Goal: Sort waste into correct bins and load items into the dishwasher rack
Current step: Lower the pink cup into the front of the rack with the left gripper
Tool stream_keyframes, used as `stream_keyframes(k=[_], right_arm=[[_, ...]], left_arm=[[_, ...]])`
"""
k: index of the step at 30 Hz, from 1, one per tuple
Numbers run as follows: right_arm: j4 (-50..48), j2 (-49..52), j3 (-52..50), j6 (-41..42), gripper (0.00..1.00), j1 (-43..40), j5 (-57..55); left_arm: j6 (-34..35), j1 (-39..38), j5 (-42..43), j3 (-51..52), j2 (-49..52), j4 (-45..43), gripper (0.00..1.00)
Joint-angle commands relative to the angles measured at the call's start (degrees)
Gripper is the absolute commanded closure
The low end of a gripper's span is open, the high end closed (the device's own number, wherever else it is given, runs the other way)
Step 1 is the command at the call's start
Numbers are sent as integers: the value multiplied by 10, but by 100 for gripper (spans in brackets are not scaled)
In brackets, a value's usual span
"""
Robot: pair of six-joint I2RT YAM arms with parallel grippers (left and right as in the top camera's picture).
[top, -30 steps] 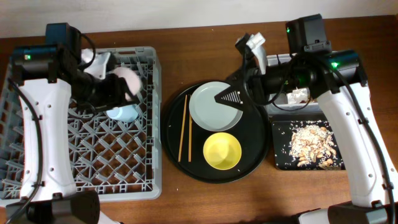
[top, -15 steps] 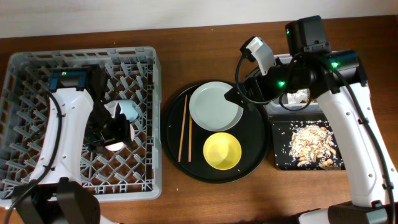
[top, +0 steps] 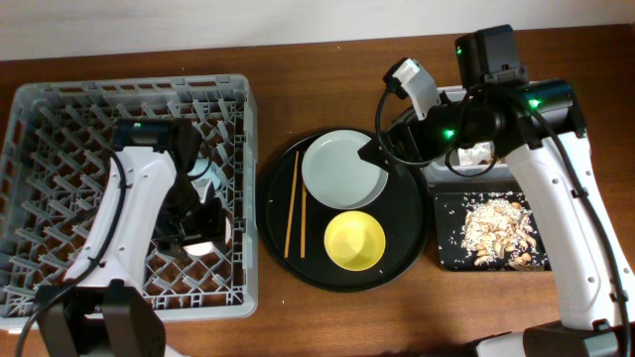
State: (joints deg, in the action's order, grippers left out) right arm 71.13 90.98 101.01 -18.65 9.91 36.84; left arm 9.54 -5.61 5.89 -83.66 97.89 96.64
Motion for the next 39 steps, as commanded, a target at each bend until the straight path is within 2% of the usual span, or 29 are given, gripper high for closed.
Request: stream_keyframes(k=[1, 19, 23, 24, 25, 34, 36, 39], right_arm=[[0, 4, 0, -4, 1, -2, -7], [0, 4, 0, -4, 1, -2, -7], [0, 4, 0, -4, 1, -2, -7], [0, 4, 0, -4, 1, -2, -7], [0, 4, 0, -4, 1, -2, -7], [0, 4, 0, -4, 1, -2, -7], [0, 4, 0, -4, 1, -2, -7], [0, 4, 0, -4, 1, -2, -7]], left_arm=[[18, 0, -27, 4, -15, 1, 46], [18, 0, -23, 50, -15, -15, 46], [18, 0, -23, 50, -15, -16, 28], [18, 0, -23, 50, -15, -16, 13], [18, 0, -23, 50, -15, -16, 3], [18, 0, -22, 37, -19, -13, 1], [18, 0, -18, 8, -21, -5, 1], [17, 0, 37, -79, -28, -6, 1]])
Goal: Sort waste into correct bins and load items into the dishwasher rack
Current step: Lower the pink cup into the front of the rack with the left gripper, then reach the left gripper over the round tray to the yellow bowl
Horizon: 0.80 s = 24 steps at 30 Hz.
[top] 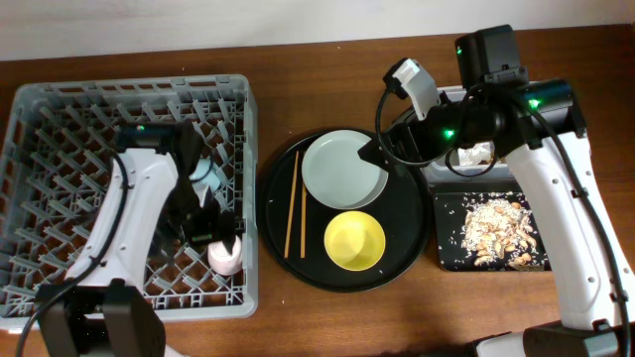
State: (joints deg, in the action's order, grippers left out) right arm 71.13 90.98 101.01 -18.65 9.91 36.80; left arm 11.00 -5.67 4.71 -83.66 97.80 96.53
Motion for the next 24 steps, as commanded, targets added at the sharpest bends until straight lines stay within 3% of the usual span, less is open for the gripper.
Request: stream_keyframes(k=[1, 7, 9, 10, 11, 17, 19, 24], right_arm=[[0, 4, 0, -4, 1, -2, -7], [0, 4, 0, -4, 1, -2, -7], [0, 4, 0, -4, 1, -2, -7], [0, 4, 0, -4, 1, -2, -7], [0, 4, 0, -4, 1, -2, -7], [0, 4, 0, -4, 1, -2, -7], [0, 4, 0, -4, 1, -2, -7], [0, 4, 0, -4, 1, -2, -7]], left_arm=[[2, 0, 74, -103, -30, -12, 1], [-40, -2, 245, -159, -37, -92, 1], [-40, -16, 260, -148, -36, -114, 52], [-40, -30, 259, -139, -36, -126, 69], [-40, -45, 259, -126, -36, -139, 75], [11, -168, 259, -9, -35, -299, 72], [23, -209, 259, 32, -34, -360, 67], [92, -258, 259, 94, -30, -459, 65]])
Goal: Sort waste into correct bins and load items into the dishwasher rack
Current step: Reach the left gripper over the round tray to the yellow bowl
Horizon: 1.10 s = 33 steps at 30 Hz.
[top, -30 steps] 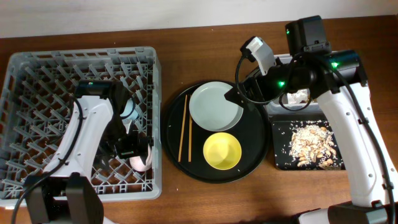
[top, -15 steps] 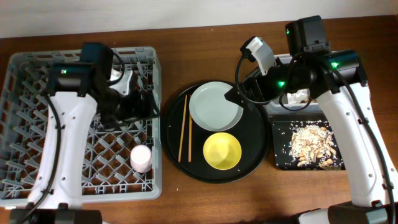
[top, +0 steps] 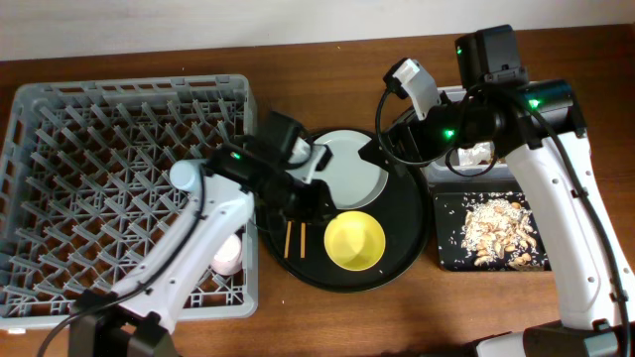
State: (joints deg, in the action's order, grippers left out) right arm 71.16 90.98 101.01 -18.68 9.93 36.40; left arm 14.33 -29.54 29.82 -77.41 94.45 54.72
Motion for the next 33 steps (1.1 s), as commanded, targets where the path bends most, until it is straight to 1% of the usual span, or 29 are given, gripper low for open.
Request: stream_keyframes(k=[1, 4, 6, 8, 11, 12, 13, 14, 15, 16, 19, 21, 25, 29, 30, 31, 33], right_arm=[[0, 4, 0, -4, 1, -2, -3], [0, 4, 0, -4, 1, -2, -3], [0, 4, 0, -4, 1, -2, -3], [0, 4, 0, -4, 1, -2, -3], [-1, 4, 0, -4, 1, -2, -5], [-16, 4, 0, -4, 1, -3, -21], [-23, 4, 0, 3, 1, -8, -65], [-26, 4, 1, 42, 1, -21, -108], [-26, 4, 2, 68, 1, -42, -134], [-26, 4, 2, 75, 1, -65, -140], [-25, 4, 2, 117, 1, -183, -140], [-23, 4, 2, 123, 1, -245, -140], [-10, 4, 2, 123, 1, -365, -140], [-11, 4, 2, 123, 1, -434, -140], [-11, 4, 2, 123, 1, -447, -140], [-11, 4, 2, 123, 1, -457, -140], [-11, 4, 2, 123, 1, -476, -140]], left_arm=[[60, -29, 8, 40, 3, -58, 65], [60, -48, -16, 52, 3, -69, 64], [60, -50, -42, 52, 3, -73, 61], [61, -50, -43, 52, 3, -84, 59], [89, -51, -43, 52, 3, -100, 56], [88, -52, -44, 52, 3, -101, 55], [88, -55, -48, 52, 3, -101, 55], [88, -60, -51, 52, 3, -99, 55], [88, -71, -61, 52, 3, -98, 55], [88, -86, -77, 52, 3, -98, 55], [88, -147, -164, 52, 3, -108, 55], [88, -182, -213, 52, 3, -110, 52], [89, -235, -260, 52, 4, -110, 52], [93, -271, -300, 52, 15, -111, 53], [93, -276, -307, 52, 20, -111, 57], [93, -282, -311, 52, 25, -111, 59], [99, -295, -311, 52, 41, -117, 60]])
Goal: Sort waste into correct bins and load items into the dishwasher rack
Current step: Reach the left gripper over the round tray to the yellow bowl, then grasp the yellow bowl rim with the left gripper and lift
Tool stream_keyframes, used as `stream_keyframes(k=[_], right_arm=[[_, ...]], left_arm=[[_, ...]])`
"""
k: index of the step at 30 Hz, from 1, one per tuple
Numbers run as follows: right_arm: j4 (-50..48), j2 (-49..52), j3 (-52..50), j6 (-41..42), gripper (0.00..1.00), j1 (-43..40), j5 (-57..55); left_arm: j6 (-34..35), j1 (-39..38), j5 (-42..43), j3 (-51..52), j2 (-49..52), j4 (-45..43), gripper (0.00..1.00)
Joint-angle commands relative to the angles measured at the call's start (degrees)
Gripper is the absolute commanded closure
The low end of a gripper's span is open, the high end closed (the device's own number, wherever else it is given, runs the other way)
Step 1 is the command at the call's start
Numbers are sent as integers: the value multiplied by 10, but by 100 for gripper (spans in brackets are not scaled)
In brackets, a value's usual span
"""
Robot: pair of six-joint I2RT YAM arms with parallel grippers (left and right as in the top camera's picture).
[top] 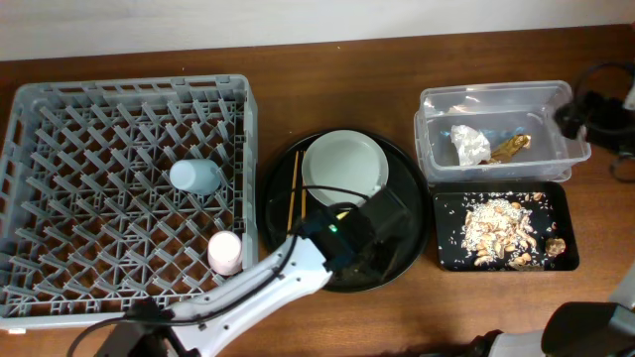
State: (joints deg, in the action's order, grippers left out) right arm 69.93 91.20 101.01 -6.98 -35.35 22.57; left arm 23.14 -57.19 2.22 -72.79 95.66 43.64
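Only the overhead view is given. My left arm reaches in from the bottom edge, and its wrist and gripper [369, 241] hang over the near part of the round black tray [405, 177]. They cover the yellow bowl, of which only a sliver [341, 211] shows. The fingers are hidden under the wrist. A white plate [342, 164] and a pair of chopsticks [295, 193] lie on the same tray. In the grey dishwasher rack [60, 129] stand a blue cup [195, 177] and a pink cup [225, 253]. Dark parts of my right arm [593, 104] show only at the far right edge.
A clear plastic bin [437, 104] at the back right holds crumpled paper and scraps. In front of it is a black rectangular tray [444, 253] covered with food scraps. Bare wooden table surrounds the rack and the trays.
My left arm has moved from the tray's left side to its near part, over the yellow bowl. The right arm has moved from above the tray to the far right edge.
My left gripper was in the rack over the pink cup. Then the pink cup stood free in the rack's near right corner. Then the left arm was at the tray by the chopsticks, and now it covers the yellow bowl. The right arm stayed over the tray until it withdrew.
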Motion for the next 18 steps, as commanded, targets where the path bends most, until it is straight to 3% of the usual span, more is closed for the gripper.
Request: stream_keyframes(k=[1, 6, 10, 15, 18], right_arm=[[2, 2, 2, 6, 2, -27, -2], [2, 2, 2, 6, 1, -33, -4], [2, 2, 2, 6, 1, -33, -4], [2, 2, 2, 6, 1, -33, -4], [2, 2, 2, 6, 1, -33, -4]], left_arm=[[16, -23, -35, 5, 35, -11, 60], [17, -43, -36, 5, 87, -62, 60], [17, -43, -36, 5, 114, -89, 72], [17, -43, -109, 5, 128, -96, 73], [17, -43, -108, 5, 128, -97, 73]])
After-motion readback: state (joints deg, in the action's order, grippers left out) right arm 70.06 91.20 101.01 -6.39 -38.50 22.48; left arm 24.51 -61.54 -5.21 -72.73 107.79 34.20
